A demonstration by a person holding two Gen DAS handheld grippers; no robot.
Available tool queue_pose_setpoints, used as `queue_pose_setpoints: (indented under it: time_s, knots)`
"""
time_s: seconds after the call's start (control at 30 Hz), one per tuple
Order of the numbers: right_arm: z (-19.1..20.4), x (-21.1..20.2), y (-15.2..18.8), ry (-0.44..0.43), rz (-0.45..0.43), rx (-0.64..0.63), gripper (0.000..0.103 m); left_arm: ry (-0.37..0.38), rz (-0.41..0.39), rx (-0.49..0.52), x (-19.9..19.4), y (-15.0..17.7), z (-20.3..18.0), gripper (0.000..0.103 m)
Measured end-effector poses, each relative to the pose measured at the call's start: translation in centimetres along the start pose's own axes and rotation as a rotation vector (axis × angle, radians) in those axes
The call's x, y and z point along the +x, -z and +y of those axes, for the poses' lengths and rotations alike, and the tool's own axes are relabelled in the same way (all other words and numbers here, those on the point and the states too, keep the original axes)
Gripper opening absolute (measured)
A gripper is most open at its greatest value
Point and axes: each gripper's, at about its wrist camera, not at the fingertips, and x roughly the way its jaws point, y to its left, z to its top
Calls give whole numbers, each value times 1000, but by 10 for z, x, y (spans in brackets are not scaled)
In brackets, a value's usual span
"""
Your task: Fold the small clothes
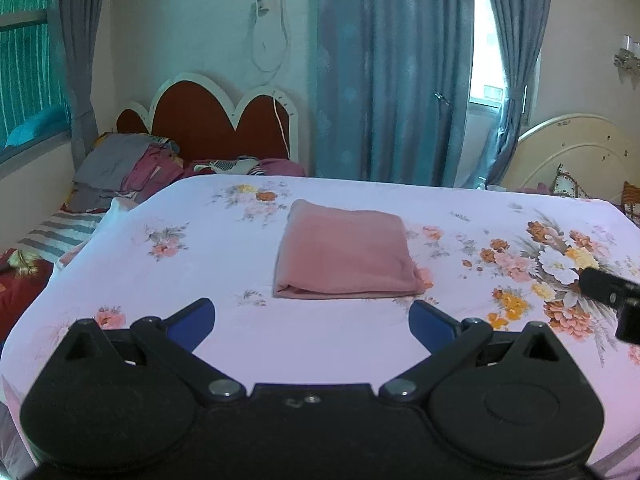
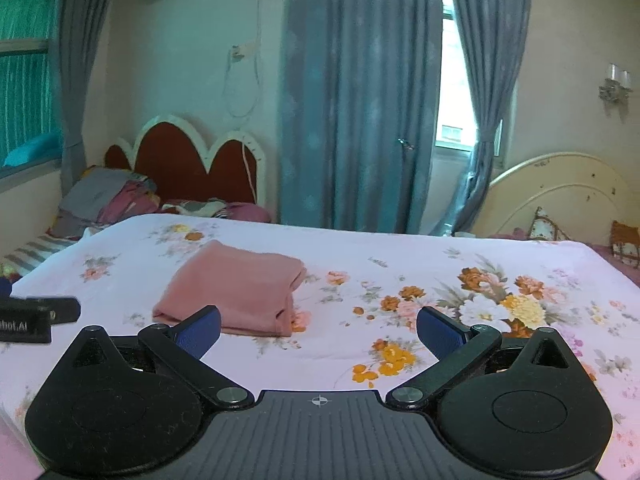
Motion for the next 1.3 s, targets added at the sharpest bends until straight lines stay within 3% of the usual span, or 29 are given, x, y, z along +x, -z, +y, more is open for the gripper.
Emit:
queue_pose_setpoints:
  time_s: [0.6,1.3]
  knots:
    - [5,3,-4,-23,-9,-2,103,-35,-12,22,-2,0,2,103]
    - [5,8,-3,-43,5,-3,103,-25,8,18,4,-3,4,103]
